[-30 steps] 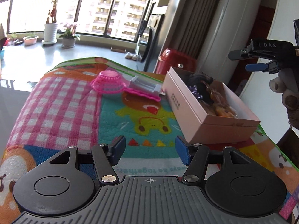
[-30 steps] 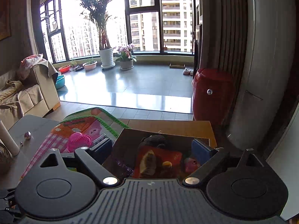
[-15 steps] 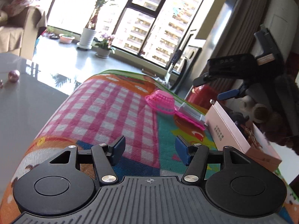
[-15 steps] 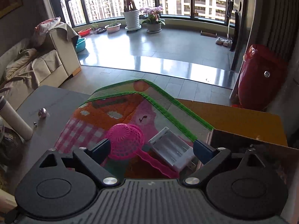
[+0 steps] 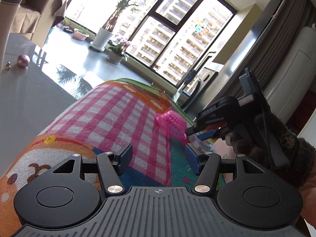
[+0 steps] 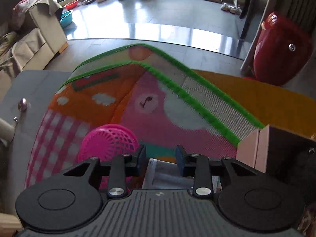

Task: Organize objects

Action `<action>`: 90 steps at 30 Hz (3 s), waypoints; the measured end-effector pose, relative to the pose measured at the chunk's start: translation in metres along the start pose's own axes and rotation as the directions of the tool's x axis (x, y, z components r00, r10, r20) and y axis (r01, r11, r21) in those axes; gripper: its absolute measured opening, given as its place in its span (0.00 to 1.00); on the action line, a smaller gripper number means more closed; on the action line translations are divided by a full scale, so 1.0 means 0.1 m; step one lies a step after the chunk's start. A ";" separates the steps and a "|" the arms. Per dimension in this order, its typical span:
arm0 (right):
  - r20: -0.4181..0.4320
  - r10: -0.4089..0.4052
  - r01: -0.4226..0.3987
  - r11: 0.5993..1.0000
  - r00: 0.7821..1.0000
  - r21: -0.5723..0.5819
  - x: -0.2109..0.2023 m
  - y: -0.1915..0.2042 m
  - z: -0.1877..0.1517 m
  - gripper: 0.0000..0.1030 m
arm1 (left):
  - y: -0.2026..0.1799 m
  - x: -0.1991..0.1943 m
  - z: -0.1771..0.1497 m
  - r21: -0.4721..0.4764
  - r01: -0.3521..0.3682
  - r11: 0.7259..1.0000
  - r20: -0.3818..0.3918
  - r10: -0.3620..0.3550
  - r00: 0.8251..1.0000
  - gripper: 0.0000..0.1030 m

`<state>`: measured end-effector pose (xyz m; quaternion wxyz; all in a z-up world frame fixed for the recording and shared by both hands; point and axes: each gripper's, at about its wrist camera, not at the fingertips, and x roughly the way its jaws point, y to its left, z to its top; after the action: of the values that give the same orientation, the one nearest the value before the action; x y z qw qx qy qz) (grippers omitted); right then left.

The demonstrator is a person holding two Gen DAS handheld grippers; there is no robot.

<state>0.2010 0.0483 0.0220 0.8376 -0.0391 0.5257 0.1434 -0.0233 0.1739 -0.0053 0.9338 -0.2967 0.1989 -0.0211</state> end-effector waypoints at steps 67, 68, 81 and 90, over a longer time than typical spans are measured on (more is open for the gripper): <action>0.367 -0.029 0.087 0.986 0.930 -0.140 -1.38 -0.47 -2.71 0.67 | -1.27 0.52 -0.31 0.498 0.114 0.860 -0.430 0.130 0.893 0.15; 0.370 -0.026 0.086 0.985 0.929 -0.148 -1.39 -0.44 -2.70 0.69 | -1.26 0.47 -0.33 0.491 0.126 0.862 -0.444 0.123 0.888 0.15; 0.384 -0.121 0.176 0.978 0.915 -0.111 -1.31 -0.60 -2.89 1.00 | -1.29 0.40 -0.02 0.408 -0.001 0.913 -0.248 0.112 0.962 0.22; 0.352 -0.115 0.135 0.990 0.929 -0.033 -1.25 -0.78 -2.94 1.00 | -1.05 1.16 0.18 0.401 -0.186 0.897 -0.217 0.291 0.932 0.23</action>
<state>-0.0838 -0.1148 -0.0038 0.9235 -0.0704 0.3608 0.1093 0.0986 0.0788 0.0254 0.9323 -0.0806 0.3522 0.0167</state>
